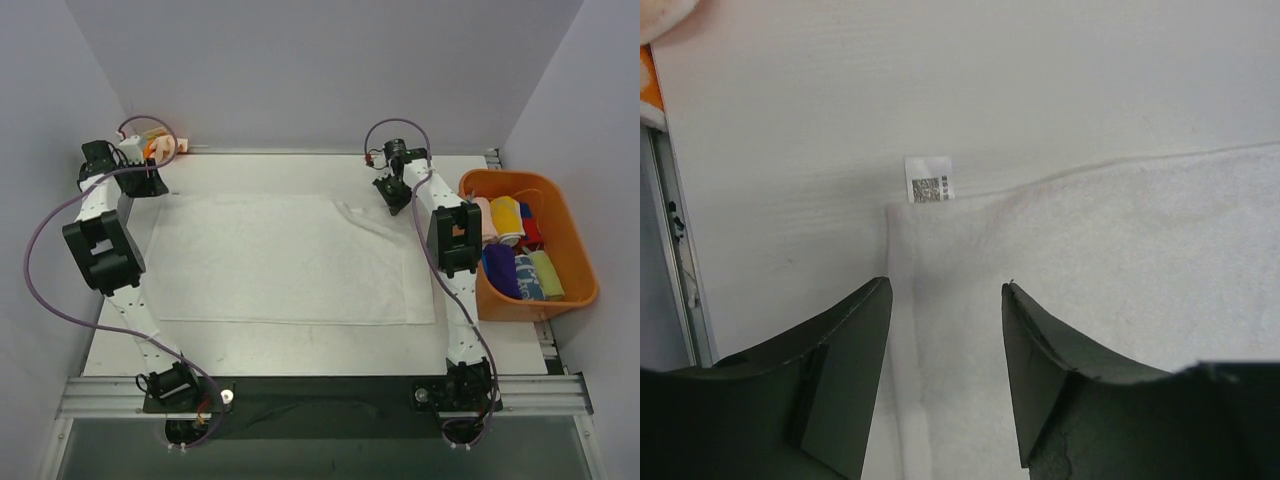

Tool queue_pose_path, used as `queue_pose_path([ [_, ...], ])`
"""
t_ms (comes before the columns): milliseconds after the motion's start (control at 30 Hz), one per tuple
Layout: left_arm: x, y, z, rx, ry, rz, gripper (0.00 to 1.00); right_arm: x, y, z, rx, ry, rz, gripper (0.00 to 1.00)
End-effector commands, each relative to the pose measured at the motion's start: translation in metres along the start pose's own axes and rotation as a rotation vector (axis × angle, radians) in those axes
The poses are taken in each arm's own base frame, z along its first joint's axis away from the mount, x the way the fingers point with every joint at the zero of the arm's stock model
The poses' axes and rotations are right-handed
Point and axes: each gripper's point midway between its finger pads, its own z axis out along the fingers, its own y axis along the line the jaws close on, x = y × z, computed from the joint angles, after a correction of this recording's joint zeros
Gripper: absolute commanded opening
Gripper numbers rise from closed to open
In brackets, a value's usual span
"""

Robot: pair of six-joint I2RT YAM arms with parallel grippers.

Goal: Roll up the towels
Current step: Fold the towel

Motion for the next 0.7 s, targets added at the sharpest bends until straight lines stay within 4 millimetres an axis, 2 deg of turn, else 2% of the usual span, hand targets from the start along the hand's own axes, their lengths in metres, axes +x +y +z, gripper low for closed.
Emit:
queue_pose_path([
  [0, -0.022, 0.007, 0.022, -0.030, -0.048, 0.026, 0.58, 0.007, 0.008, -0.013, -0.018, 0.038, -0.001, 0.09],
  [67, -0.027, 0.009, 0.030, -0.059, -0.047, 0.032, 0.58, 0.007, -0.001, -0.016, 0.022, 0.040, 0.003, 0.09],
  [233, -0.012, 0.015, 0.056, -0.090, -0.001, 0.035, 0.62, 0.000, -0.020, -0.027, 0.081, 0.014, 0.028, 0.13],
  [400, 0.005, 0.017, 0.073, -0.127, 0.049, 0.049, 0.61, -0.001, -0.029, -0.032, 0.122, 0.010, 0.033, 0.29],
  [500, 0.014, 0.027, 0.073, -0.185, 0.090, 0.065, 0.51, -0.002, -0.033, -0.036, 0.139, 0.004, 0.038, 0.34],
  [533, 0.016, 0.029, 0.073, -0.194, 0.101, 0.077, 0.40, -0.003, -0.034, -0.038, 0.142, -0.003, 0.044, 0.34],
  [667, 0.023, 0.043, 0.058, -0.237, 0.128, 0.096, 0.19, -0.015, -0.048, -0.050, 0.182, -0.062, 0.124, 0.41],
])
